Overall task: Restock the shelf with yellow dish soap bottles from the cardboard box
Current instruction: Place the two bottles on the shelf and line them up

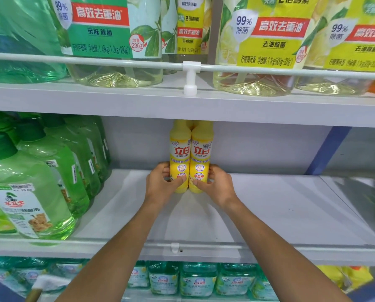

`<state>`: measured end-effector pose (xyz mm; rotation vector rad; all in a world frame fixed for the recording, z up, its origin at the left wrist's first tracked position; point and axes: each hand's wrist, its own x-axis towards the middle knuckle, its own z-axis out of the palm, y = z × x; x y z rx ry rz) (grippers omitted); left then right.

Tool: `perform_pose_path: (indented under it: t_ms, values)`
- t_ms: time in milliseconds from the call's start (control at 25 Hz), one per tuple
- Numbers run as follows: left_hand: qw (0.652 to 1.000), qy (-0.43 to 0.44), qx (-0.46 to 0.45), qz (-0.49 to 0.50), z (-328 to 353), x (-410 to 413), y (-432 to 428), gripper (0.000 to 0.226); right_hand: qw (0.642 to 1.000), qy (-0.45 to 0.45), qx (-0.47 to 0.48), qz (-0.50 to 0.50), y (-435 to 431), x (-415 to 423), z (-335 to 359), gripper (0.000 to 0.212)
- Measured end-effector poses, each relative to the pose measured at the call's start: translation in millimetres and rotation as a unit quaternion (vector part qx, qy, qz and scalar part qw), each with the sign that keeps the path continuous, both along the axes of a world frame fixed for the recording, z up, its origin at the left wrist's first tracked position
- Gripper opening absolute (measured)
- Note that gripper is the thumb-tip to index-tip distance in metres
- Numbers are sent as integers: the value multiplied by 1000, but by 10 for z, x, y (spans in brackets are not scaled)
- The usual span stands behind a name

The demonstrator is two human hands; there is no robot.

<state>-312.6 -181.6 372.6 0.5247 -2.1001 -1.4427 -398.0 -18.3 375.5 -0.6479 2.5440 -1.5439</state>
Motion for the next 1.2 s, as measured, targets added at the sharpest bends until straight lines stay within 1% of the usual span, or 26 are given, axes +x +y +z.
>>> perform_pose_path:
  t_ms: [80, 120, 200, 280, 360, 480, 560, 640, 720, 840, 960, 1080, 1200]
  values:
    - [999, -49, -22, -5, 40, 44, -39, 80, 998, 25, 59, 0, 53, 37, 78, 53]
    - [996, -83, -40, -7, 66, 82, -66, 85, 994, 45, 95, -1, 96, 53, 106, 55]
    - [979, -161, -123, -17, 153, 218, -84, 80, 981, 77, 178, 7, 215, 105, 172, 64]
    - [941, -233, -241, -43, 276, 445, -18, 74, 964, 90, 249, 33, 366, 225, 269, 72]
    - [895, -286, -333, -79, 418, 673, 116, 74, 941, 117, 310, 62, 486, 364, 362, 72]
    - [838, -321, -428, -106, 560, 1016, 335, 68, 903, 177, 379, 97, 608, 678, 505, 72]
    - [813, -332, -463, -117, 579, 1241, 446, 68, 884, 204, 405, 115, 695, 945, 569, 74]
    - [795, -333, -491, -126, 574, 1478, 558, 74, 868, 221, 426, 127, 813, 1268, 593, 76]
    - [783, -318, -517, -135, 571, 1736, 694, 76, 859, 236, 439, 117, 957, 1640, 586, 76]
    - [779, -291, -536, -143, 462, 2177, 876, 71, 855, 246, 447, 94, 1115, 2187, 473, 74]
    - [773, -287, -542, -162, 105, 2724, 1031, 73, 848, 224, 471, 94, 1212, 2744, 174, 75]
    - [773, -318, -519, -178, -369, 3218, 1115, 83, 848, 194, 481, 106, 1267, 3203, -234, 73]
    - [772, -367, -481, -193, -825, 3519, 1107, 84, 847, 149, 493, 131, 1289, 3474, -656, 75]
